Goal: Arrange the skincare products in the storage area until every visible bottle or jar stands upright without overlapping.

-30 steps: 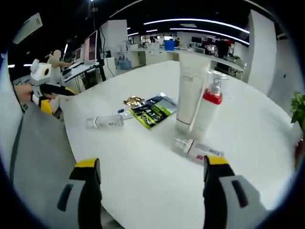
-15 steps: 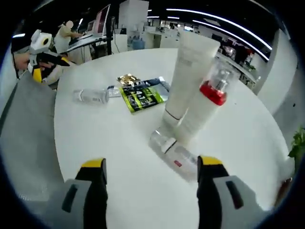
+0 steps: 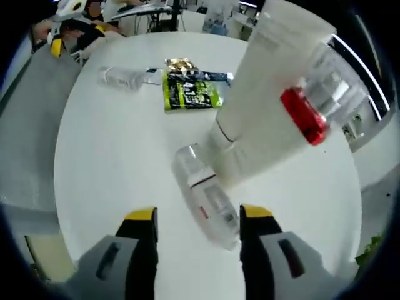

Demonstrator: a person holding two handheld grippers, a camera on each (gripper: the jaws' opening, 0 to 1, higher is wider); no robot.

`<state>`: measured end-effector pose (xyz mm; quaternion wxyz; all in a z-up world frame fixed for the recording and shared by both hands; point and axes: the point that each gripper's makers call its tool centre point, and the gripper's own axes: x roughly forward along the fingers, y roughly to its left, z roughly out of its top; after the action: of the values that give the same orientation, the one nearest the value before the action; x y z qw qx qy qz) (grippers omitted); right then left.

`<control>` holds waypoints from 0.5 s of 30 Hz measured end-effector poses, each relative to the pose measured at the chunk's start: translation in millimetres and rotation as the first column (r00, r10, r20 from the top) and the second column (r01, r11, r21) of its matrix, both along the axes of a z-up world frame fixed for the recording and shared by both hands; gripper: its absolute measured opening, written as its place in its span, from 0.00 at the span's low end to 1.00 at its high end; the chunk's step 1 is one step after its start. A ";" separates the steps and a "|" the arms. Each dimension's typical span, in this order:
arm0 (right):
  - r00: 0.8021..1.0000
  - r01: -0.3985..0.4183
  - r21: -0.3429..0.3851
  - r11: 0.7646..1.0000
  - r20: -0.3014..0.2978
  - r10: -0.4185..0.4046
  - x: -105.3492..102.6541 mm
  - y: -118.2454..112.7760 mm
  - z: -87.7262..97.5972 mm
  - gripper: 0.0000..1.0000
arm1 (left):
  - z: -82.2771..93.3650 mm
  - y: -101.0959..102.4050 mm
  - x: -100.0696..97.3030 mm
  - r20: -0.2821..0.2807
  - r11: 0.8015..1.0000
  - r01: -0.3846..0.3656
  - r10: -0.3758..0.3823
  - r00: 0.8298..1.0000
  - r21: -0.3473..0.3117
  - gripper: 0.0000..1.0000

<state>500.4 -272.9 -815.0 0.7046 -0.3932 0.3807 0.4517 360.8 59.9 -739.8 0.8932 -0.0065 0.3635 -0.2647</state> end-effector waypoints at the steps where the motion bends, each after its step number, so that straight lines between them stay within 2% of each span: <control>1: 1.000 -0.004 0.003 1.000 0.002 0.004 1.9 1.0 -0.2 0.45 | -0.2 0.1 0.0 -0.001 1.000 0.000 0.000 1.000 0.001 0.91; 10: 0.997 -0.080 -0.033 0.996 -0.024 0.080 1.8 12.8 -9.3 0.35 | 0.1 0.8 0.6 0.000 1.000 -0.007 0.007 1.000 0.001 0.90; 15: 0.994 -0.099 -0.023 0.995 -0.040 0.098 0.4 24.3 -8.9 0.29 | -0.3 -0.4 0.2 0.000 1.000 0.000 0.000 1.000 0.002 0.90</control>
<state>500.8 -248.6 -824.0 0.6689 -0.4114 0.3800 0.4888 361.0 59.4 -740.1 0.8932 -0.0053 0.3636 -0.2644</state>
